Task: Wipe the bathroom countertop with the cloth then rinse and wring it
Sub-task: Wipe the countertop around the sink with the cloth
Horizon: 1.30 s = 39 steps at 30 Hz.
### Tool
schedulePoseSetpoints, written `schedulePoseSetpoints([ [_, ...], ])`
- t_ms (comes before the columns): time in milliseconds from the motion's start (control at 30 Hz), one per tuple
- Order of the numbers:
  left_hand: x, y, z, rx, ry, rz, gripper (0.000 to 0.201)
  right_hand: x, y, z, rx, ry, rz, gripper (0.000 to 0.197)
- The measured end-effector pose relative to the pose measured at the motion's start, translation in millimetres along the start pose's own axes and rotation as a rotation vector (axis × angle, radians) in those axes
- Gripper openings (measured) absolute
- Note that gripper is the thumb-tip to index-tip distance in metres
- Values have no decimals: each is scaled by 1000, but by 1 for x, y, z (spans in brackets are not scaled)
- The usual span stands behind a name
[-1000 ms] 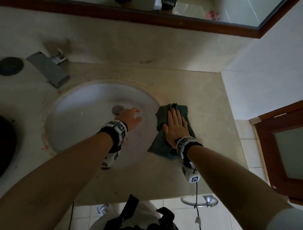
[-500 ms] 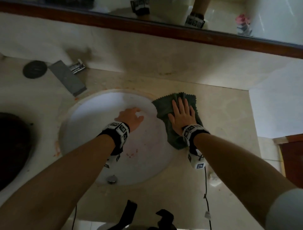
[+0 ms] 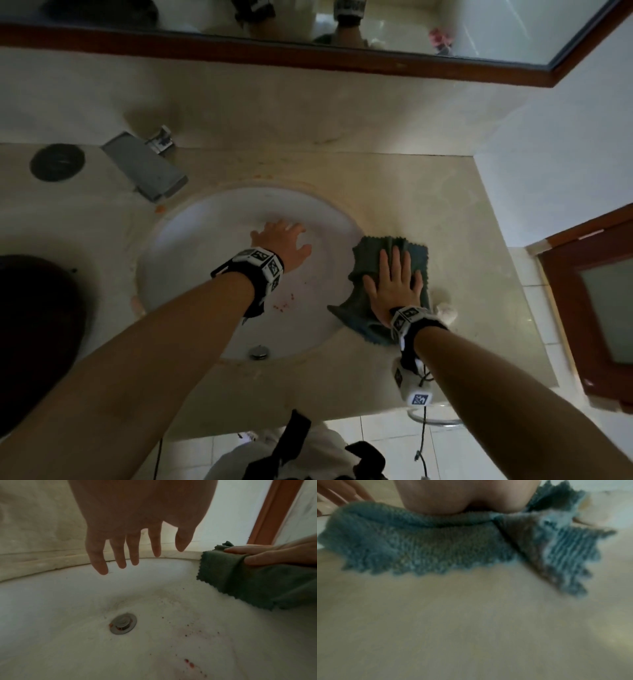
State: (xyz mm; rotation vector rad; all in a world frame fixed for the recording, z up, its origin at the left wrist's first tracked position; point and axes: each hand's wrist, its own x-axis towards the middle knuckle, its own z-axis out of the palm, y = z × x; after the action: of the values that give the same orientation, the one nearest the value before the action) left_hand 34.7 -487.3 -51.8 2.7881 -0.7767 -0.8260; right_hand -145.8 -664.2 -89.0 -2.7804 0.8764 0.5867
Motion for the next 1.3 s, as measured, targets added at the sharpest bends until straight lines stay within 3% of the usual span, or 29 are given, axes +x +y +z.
schedulePoseSetpoints([
  [267,-5,-9,-3,98,13,31,58,-6,-10,2,13,-6,37,68],
  [633,33,-31,-20,-19,1,-75,58,90,-23,-40,-164,59,-235,65],
  [800,47,-46,-22,-93,-59,-146,60,140,-62,-61,-222,69,-436,60],
  [1067,49,-77,-21,-112,-43,-232,58,196,-138,-79,-312,71,-685,57],
  [1300,40,-89,-21,-66,-44,-289,60,199,-139,-77,-279,83,-703,56],
])
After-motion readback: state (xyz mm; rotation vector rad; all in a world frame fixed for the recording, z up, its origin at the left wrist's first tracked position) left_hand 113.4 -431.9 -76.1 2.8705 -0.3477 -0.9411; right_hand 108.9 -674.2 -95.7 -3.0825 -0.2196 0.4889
